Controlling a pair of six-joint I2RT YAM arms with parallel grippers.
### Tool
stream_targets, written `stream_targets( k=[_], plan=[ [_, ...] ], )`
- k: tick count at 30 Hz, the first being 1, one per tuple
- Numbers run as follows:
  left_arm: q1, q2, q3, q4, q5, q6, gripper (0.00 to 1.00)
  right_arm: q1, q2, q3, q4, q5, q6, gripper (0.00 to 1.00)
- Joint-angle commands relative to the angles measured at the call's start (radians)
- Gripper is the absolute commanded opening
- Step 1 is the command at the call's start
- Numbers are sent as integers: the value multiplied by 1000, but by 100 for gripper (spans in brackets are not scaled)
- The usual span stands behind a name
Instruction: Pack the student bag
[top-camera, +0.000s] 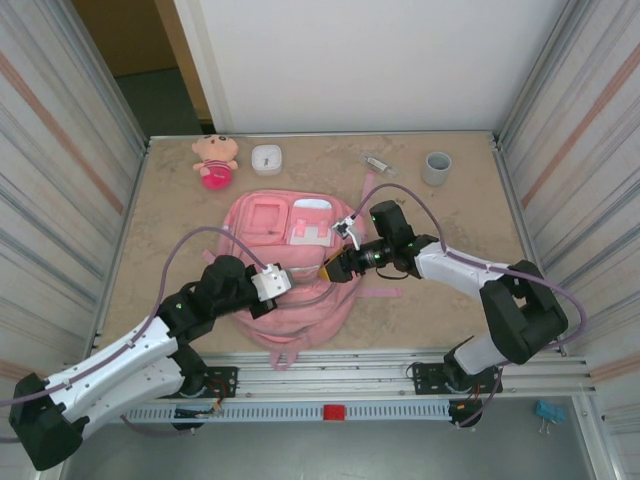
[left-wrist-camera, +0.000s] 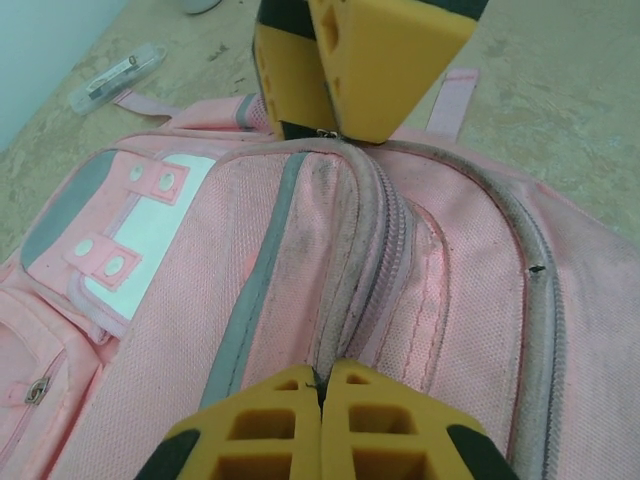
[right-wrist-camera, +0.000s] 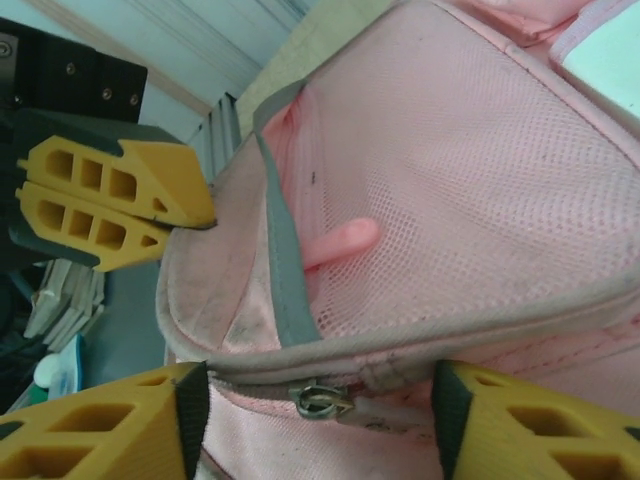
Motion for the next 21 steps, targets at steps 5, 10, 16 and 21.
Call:
stream_targets(
  k=[5, 10, 16, 21],
  plan=[
    [21, -18, 5, 97, -31, -24, 0, 19, -46, 30, -75, -64, -20, 45],
    [21, -20, 10, 97, -20, -24, 0, 20, -16, 39, -68, -32, -15, 36],
    [22, -19, 13, 96, -19, -24, 0, 18, -27, 35, -49, -24, 1, 23],
    [21, -12, 13, 106, -10, -27, 0, 17, -33, 25, -19, 3, 28, 20]
  ],
)
